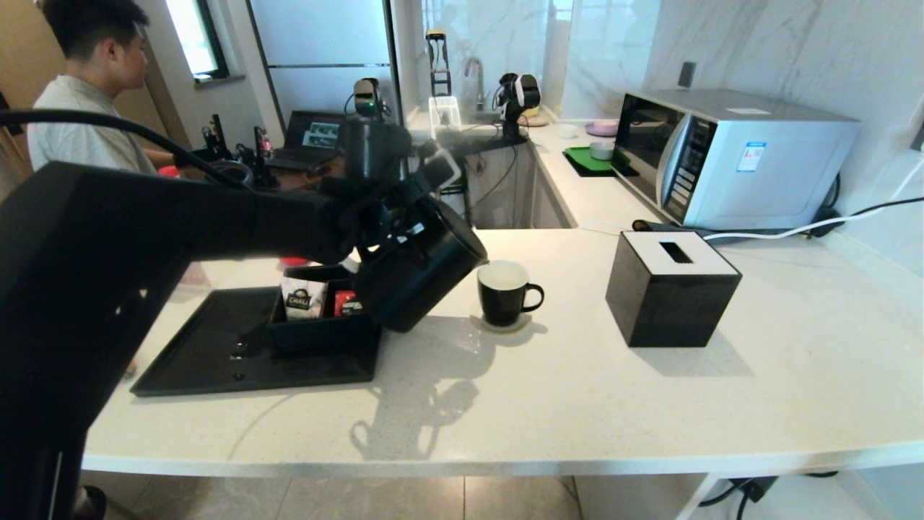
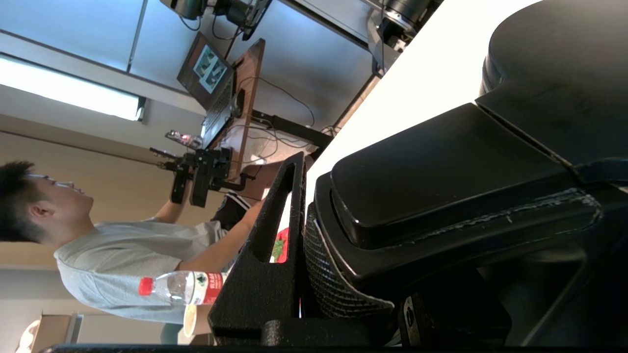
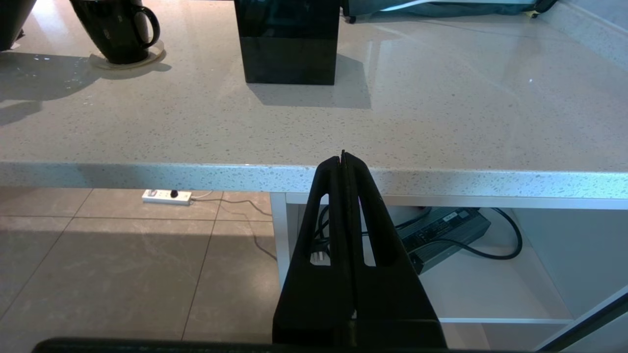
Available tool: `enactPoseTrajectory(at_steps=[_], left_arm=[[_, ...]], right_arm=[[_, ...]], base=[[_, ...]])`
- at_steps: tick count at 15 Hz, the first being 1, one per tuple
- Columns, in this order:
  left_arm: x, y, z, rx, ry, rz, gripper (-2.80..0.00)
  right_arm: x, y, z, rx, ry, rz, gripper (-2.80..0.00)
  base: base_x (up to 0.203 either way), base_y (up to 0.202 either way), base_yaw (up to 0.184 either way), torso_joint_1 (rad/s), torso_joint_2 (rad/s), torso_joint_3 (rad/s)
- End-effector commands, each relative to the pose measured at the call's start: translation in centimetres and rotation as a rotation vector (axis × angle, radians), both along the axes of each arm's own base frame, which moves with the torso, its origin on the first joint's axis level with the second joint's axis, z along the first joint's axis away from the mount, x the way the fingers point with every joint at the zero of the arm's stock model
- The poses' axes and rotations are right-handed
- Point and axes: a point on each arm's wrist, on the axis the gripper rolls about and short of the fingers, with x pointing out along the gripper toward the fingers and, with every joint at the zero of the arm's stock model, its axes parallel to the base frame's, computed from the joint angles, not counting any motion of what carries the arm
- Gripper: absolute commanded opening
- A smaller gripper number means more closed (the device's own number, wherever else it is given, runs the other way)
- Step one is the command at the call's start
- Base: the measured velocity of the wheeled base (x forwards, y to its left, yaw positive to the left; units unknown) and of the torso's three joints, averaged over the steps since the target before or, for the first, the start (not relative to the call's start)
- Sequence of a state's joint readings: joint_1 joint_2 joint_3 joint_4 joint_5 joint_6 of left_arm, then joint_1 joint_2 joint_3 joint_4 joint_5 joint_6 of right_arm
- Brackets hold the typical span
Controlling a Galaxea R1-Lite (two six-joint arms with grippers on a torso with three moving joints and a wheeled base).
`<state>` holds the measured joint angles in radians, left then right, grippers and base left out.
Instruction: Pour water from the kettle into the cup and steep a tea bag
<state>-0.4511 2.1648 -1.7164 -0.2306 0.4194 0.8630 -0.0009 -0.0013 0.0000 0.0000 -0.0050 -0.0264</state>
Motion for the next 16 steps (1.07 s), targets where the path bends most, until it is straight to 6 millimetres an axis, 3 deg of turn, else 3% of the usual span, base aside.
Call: enactPoseTrajectory(at_steps=[1, 16], left_arm=[[0.03, -0.08, -0.06, 0.006, 0.000, 0.000, -2.80], [-0.01, -1.02, 0.36, 0.031, 0.011, -0.023, -2.80]], right_arm=[[0.01, 0.00, 0.00, 0.000, 0.001, 0.000, -2.80], [0.01, 0.00, 0.00, 0.000, 0.001, 0.000, -2.80]], base=[[0.000, 0.000, 0.000, 0.000, 0.00, 0.000], [0.000, 0.000, 0.000, 0.000, 0.00, 0.000]])
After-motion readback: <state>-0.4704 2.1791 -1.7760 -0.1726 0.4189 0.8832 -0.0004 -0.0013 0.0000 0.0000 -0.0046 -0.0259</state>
